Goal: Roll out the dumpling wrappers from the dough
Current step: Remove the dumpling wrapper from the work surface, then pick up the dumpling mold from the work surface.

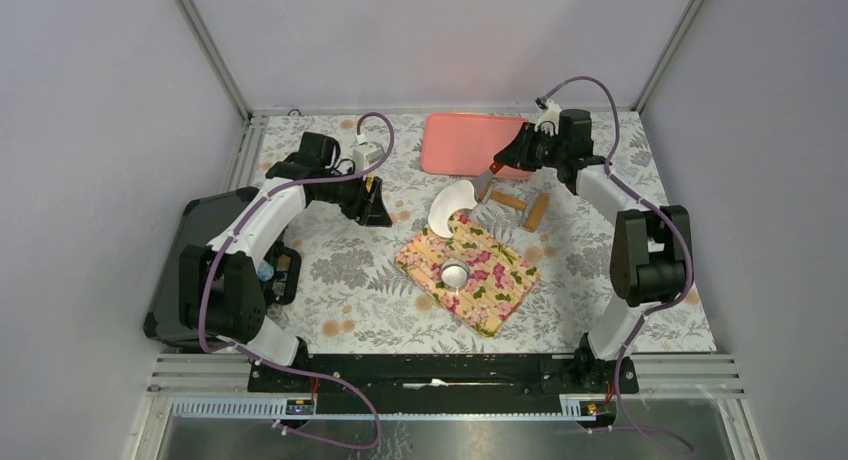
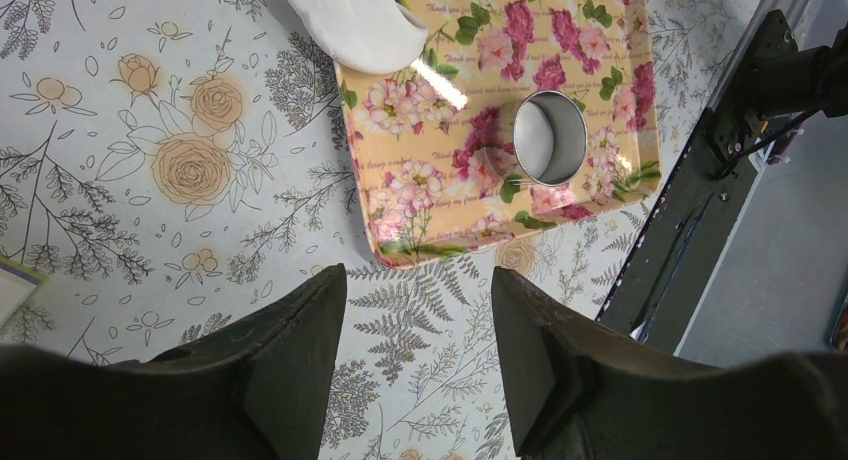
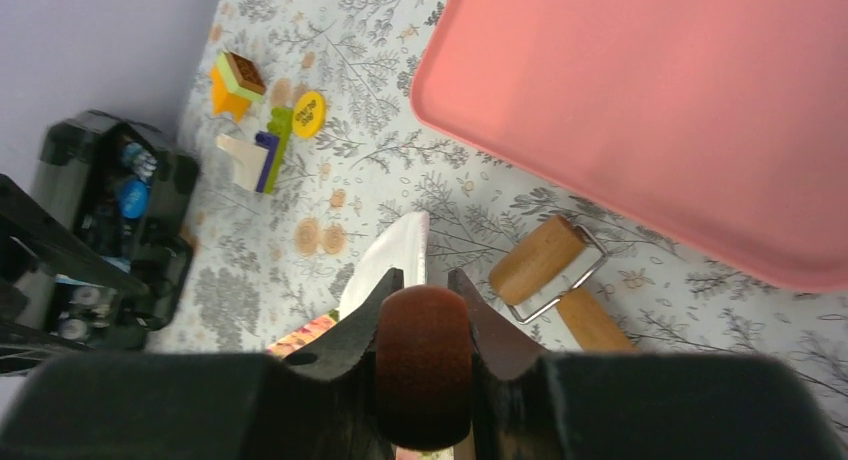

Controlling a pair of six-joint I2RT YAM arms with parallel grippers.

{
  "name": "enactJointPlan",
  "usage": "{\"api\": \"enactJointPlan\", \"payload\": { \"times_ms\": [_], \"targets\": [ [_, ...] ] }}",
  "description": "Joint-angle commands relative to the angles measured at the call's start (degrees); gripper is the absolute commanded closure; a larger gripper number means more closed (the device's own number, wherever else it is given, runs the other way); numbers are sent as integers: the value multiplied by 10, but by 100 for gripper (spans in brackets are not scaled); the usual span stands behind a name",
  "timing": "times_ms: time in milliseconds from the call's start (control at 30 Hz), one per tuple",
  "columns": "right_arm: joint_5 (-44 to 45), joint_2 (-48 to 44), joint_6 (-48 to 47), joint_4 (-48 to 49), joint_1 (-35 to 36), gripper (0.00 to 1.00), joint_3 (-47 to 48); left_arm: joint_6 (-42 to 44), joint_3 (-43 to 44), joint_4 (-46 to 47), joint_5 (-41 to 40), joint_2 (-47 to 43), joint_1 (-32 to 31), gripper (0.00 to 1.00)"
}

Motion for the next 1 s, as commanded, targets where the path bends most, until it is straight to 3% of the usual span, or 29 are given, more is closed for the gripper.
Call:
{"api": "enactJointPlan", "payload": {
  "times_ms": [0, 267, 500, 767, 967],
  "targets": [
    [61, -48, -97, -88, 13, 100, 40, 4, -2, 17, 21, -21, 4, 42],
    [148, -133, -196, -164, 14, 100, 25, 8, 2, 12, 19, -18, 4, 41],
    [191, -232, -207, -165, 4, 100, -47, 21, -3, 15, -14, -15, -12, 40],
    [106, -347, -161, -182, -38, 100, -117, 1, 0, 54, -133, 24, -123, 28],
    [39, -421, -148, -169, -84, 100, -166, -51, 55, 67, -179, 90, -188, 26]
  ]
}}
